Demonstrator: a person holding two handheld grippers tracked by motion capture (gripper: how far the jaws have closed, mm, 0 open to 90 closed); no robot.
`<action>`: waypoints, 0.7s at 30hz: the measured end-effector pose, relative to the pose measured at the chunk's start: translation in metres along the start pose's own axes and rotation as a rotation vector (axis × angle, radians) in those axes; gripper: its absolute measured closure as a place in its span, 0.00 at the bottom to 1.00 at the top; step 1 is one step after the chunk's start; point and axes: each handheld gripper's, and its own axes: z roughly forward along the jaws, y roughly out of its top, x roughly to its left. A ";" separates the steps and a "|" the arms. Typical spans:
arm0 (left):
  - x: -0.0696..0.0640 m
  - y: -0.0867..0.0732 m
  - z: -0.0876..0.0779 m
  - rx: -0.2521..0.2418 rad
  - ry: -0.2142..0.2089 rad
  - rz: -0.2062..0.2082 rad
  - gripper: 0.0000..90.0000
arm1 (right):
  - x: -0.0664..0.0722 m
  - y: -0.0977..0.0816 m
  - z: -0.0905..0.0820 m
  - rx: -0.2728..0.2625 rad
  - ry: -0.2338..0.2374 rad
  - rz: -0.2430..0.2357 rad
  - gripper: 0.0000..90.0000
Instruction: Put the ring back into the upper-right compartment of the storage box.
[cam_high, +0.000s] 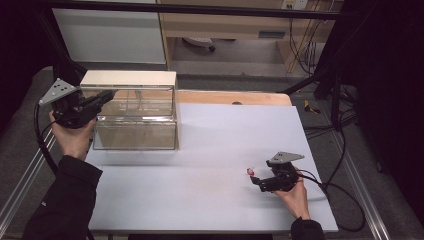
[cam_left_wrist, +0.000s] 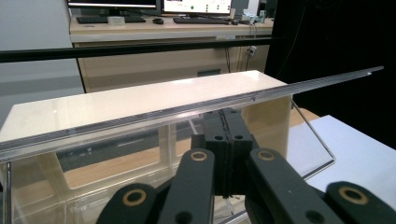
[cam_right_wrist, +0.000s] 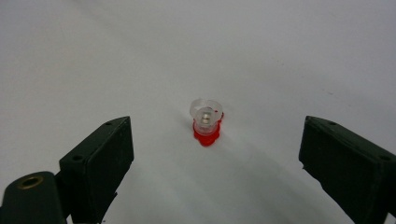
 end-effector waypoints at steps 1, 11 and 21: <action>0.000 0.000 0.000 0.000 -0.001 0.000 1.00 | 0.000 0.001 0.002 0.003 0.000 -0.001 0.13; -0.001 0.000 0.002 0.006 -0.003 0.002 1.00 | 0.004 0.012 0.017 0.019 0.005 -0.041 0.24; -0.001 0.000 0.002 0.005 -0.005 0.003 1.00 | 0.004 0.011 0.023 0.041 0.022 -0.081 0.44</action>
